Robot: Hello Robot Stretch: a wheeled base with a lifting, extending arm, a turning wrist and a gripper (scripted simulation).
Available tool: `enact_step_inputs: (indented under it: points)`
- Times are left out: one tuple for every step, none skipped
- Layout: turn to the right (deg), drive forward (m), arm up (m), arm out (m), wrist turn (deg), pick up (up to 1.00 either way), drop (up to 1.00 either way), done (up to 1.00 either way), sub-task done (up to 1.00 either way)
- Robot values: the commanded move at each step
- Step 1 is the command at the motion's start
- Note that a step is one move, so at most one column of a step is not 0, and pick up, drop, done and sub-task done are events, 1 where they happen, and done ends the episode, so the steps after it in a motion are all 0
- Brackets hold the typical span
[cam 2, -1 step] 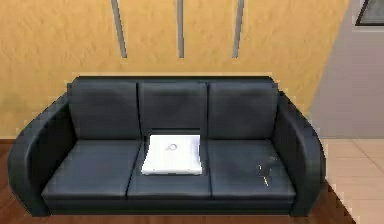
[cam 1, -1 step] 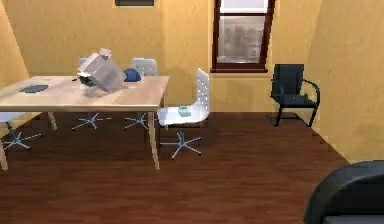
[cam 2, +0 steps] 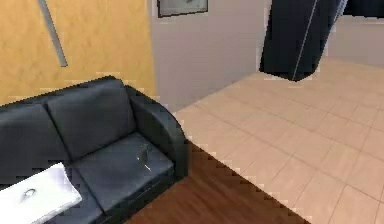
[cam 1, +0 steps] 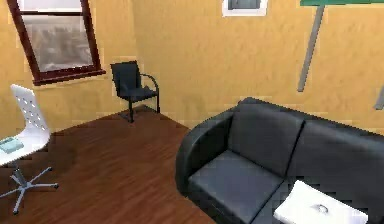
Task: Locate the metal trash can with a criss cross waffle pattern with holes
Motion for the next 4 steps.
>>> enact_step_inputs:
  points:
    - [45.0,0.0,0.0,0.0,0.0,0.0,0.0,0.0,0.0]
    - [0.0,0.05,0.0,0.0,0.0,0.0,0.0,0.0,0.0]
    - [45.0,0.0,0.0,0.0,0.0,0.0,0.0,0.0,0.0]
    - [39.0,0.0,0.0,0.0,0.0,0.0,0.0,0.0,0.0]
